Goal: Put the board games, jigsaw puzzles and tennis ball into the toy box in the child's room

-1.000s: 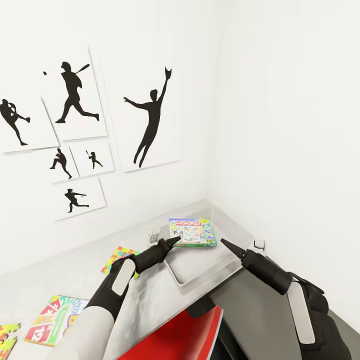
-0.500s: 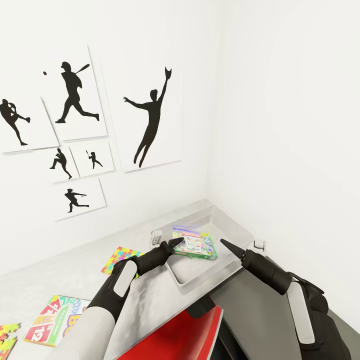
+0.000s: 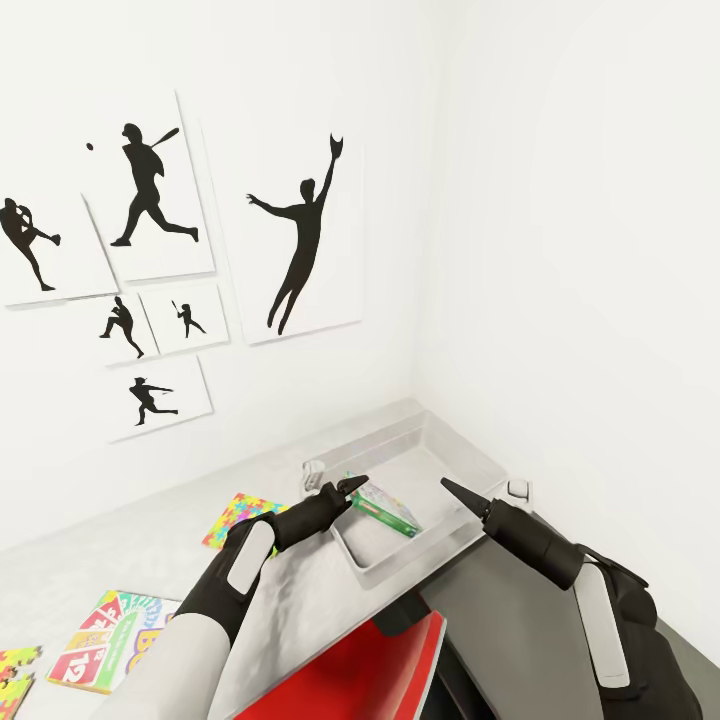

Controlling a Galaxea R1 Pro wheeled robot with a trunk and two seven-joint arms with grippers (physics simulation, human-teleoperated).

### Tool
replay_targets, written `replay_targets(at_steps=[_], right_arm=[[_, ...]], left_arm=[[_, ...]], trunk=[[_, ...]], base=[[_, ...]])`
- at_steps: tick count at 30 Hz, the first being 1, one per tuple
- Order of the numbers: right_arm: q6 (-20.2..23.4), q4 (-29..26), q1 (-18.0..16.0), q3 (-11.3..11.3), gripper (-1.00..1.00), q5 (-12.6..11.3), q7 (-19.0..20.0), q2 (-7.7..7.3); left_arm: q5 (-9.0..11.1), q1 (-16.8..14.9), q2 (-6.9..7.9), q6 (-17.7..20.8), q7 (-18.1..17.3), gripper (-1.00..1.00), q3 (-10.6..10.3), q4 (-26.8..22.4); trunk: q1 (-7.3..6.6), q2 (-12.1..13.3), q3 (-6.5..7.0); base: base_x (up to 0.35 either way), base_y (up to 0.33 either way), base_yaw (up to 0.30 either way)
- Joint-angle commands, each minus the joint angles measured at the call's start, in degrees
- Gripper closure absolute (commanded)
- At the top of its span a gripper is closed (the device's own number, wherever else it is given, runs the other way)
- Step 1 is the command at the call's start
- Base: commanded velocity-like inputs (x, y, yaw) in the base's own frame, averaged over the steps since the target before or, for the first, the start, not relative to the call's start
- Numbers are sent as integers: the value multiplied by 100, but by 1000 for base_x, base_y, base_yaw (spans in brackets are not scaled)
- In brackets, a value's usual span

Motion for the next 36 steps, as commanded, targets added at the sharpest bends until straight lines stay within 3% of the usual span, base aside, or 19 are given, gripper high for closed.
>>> replay_targets(at_steps=[1,7,9,11,12,14,17,19,23,36], right_arm=[[32,-1,-6,-11,-100,-10,13,4],[32,-1,-6,-16,-100,-26,27,4],[32,-1,-6,-19,-100,-33,36,3],[32,-1,-6,-20,-100,-36,39,4],[32,-1,-6,-20,-100,-36,40,4],[32,-1,-6,-17,-100,-37,41,4],[32,-1,-6,-13,-100,-38,37,4],[32,-1,-6,-12,-100,-38,30,4],[32,-1,-6,-12,-100,-30,31,4],[37,-13,-6,-12,-100,-43,64,4]], left_arm=[[11,-6,-6,42,-13,-100,26,1],[31,-9,31,237,-53,-100,93,-91],[56,-17,485,780,-64,-100,115,-286],[74,-21,1039,1395,-96,-100,154,-622],[81,-21,1175,1522,-107,-100,176,-707],[129,-22,1696,1897,-175,-100,347,-960],[196,-18,2141,2096,-361,-100,635,-1084],[212,-11,2318,2153,-520,-100,759,-1120],[221,-11,2413,2183,-631,-100,793,-1149],[222,-14,2411,2183,-653,-100,782,-1175]], trunk=[[4,-13,-13],[4,-13,-13],[4,-13,-13],[4,-13,-13],[4,-13,-13],[4,-13,-13],[4,-13,-13],[4,-13,-13],[4,-13,-13],[4,-13,-13]], base=[[0,0,0],[0,0,0],[0,0,0],[0,0,0],[0,0,0],[0,0,0],[0,0,0],[0,0,0],[0,0,0],[0,0,0]])
